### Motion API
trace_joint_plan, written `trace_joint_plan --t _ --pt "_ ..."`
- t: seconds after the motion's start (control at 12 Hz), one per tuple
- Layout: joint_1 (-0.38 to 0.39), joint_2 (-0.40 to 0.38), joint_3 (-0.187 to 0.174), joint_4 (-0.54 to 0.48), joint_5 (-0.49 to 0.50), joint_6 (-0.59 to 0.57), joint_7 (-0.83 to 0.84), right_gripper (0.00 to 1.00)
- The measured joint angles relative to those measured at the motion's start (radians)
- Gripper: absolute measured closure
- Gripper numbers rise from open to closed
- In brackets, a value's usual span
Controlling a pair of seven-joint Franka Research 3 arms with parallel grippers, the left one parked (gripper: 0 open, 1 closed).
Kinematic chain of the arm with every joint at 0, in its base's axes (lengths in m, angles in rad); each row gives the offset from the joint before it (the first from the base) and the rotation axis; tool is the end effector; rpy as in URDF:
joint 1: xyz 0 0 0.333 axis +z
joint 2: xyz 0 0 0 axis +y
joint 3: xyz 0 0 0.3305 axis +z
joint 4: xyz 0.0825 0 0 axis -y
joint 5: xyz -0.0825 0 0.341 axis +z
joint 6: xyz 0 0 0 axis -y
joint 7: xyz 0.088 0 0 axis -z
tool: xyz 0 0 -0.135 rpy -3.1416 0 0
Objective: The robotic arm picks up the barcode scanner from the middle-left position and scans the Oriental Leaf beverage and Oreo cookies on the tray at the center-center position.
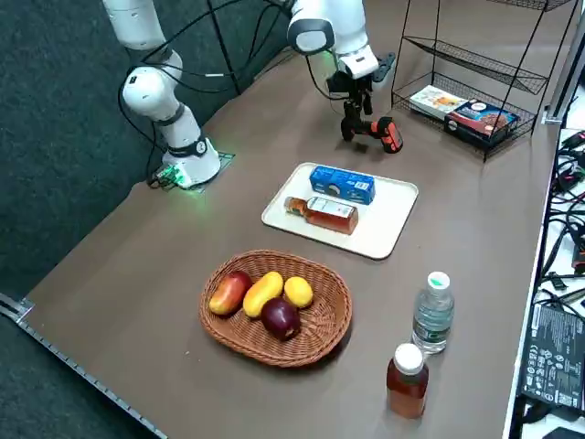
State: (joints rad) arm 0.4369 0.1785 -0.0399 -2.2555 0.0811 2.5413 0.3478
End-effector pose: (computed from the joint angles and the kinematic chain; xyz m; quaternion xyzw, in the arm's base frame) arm 0.4851 0.2039 0.3134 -0.9983 0.0071 -0.0424 0.0393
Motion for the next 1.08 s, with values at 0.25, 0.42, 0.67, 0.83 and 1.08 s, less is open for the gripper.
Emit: trace_joint_plan --t 0.25,0.42,0.67,0.83,1.08 --pt "0.062 0.020 0.002 0.000 0.000 0.025 0.097 0.01" --pt "0.090 0.031 0.002 0.000 0.000 0.027 0.131 0.01" --pt "0.099 0.050 0.001 0.000 0.000 0.045 0.146 0.01" --pt "0.105 0.070 0.001 0.000 0.000 0.072 0.174 0.02" --pt "0.124 0.112 0.001 0.000 0.000 0.098 0.196 0.03"
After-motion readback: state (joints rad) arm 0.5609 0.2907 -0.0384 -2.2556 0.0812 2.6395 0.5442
